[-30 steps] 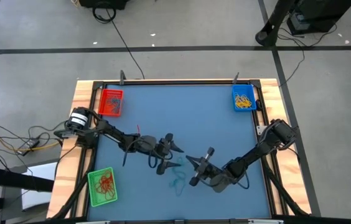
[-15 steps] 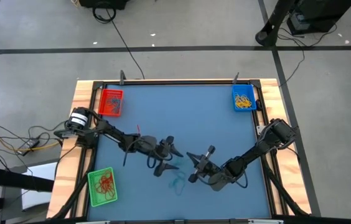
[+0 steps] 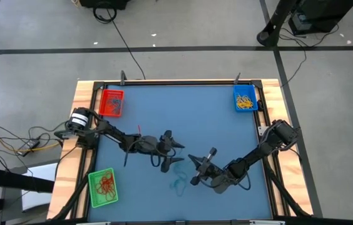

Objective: Sort rubber bands into baskets
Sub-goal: Put the blue rubber band into the red basket

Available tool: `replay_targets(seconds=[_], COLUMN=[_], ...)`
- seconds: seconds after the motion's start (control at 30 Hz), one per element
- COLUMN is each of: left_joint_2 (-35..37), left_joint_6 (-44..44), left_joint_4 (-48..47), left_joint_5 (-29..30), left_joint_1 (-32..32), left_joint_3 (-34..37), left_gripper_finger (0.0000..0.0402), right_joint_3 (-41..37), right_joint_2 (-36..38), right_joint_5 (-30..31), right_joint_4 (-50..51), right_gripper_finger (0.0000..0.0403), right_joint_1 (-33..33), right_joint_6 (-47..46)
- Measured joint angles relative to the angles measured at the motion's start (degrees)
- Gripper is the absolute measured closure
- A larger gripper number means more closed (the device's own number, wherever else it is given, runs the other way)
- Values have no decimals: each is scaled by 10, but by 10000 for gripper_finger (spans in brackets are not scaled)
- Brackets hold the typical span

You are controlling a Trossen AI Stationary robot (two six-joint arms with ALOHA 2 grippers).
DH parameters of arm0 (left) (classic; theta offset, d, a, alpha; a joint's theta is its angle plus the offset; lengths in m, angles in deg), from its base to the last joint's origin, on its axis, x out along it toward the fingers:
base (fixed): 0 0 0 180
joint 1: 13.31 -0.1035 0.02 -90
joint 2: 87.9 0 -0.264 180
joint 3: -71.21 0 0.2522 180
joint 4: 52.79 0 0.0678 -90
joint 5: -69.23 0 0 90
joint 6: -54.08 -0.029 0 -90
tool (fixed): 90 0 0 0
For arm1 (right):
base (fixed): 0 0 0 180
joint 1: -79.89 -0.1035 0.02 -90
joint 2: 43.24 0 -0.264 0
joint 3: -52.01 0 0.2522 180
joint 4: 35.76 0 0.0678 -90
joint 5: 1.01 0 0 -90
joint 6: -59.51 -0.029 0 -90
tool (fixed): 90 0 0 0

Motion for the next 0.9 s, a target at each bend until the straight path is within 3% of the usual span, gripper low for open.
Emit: replay_targets(seconds=[0.27,0.43,0.9], left_joint_2=[0,0,0], left_joint_6=[-2,-9,-18], left_joint_4=[2,2,-69], left_joint_5=[4,-57,-66], left_joint_1=[-8,-8,-8], left_joint_3=[0,0,-25], left_gripper_finger=[152,179,361], right_joint_3=[0,0,0], right_joint_2=[0,0,0], right_joint_5=[13,19,9], right_joint_4=[-3,-21,-63], right_gripper_finger=[402,402,393], right_joint_1=[-4,-6,16], right_joint_6=[2,2,56])
